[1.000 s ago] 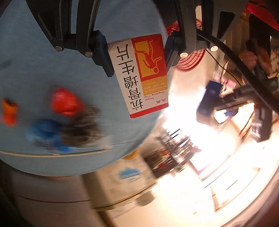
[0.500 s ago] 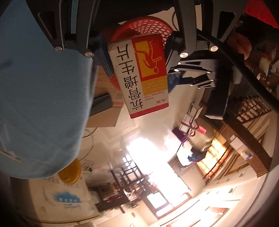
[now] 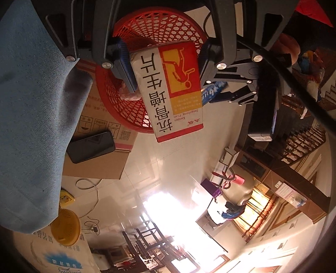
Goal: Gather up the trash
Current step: 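Carry both boxes to the red basket and release the toothpaste box from the left tool, then open the right tool to drop the medicine box, then move both tools toward the table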
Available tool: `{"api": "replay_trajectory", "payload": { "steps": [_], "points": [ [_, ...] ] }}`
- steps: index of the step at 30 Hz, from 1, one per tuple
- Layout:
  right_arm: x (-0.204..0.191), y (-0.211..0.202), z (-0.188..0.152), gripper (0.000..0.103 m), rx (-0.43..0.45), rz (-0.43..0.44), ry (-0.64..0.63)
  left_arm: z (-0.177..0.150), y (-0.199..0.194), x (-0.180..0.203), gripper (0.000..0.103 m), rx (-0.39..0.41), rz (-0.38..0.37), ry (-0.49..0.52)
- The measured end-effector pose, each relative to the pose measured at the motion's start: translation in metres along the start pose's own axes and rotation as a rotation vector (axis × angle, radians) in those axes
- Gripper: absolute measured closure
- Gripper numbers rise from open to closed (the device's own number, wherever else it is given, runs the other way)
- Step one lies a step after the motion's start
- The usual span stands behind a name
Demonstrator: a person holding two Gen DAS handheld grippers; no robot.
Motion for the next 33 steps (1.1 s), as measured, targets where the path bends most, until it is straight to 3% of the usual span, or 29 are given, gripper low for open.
{"api": "replay_trajectory", "payload": {
  "steps": [7, 20, 33],
  "points": [
    [-0.011, 0.013, 0.001, 0.047, -0.024, -0.029, -0.043, 0.004, 0.005, 0.001, 0.038, 0.002, -0.016, 0.011],
    [-0.017, 0.006, -0.007, 0.047, -0.03, 0.001, -0.066, -0.009, -0.004, -0.007, 0.038, 0.008, -0.056, -0.014],
    [-0.021, 0.011, -0.012, 0.044, -0.086, 0.003, -0.099, 0.0, -0.015, -0.004, 0.038, 0.05, -0.01, 0.023]
  ]
}}
Point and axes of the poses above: each gripper's, at about its wrist camera, not at the fingertips, and y roughly the way its jaws point, x to its right, z to its top, the point moved 4 cm from there along y, roughly the way its jaws point, and after that the axes turned 1 degree about -x, right-handed, at the moved point
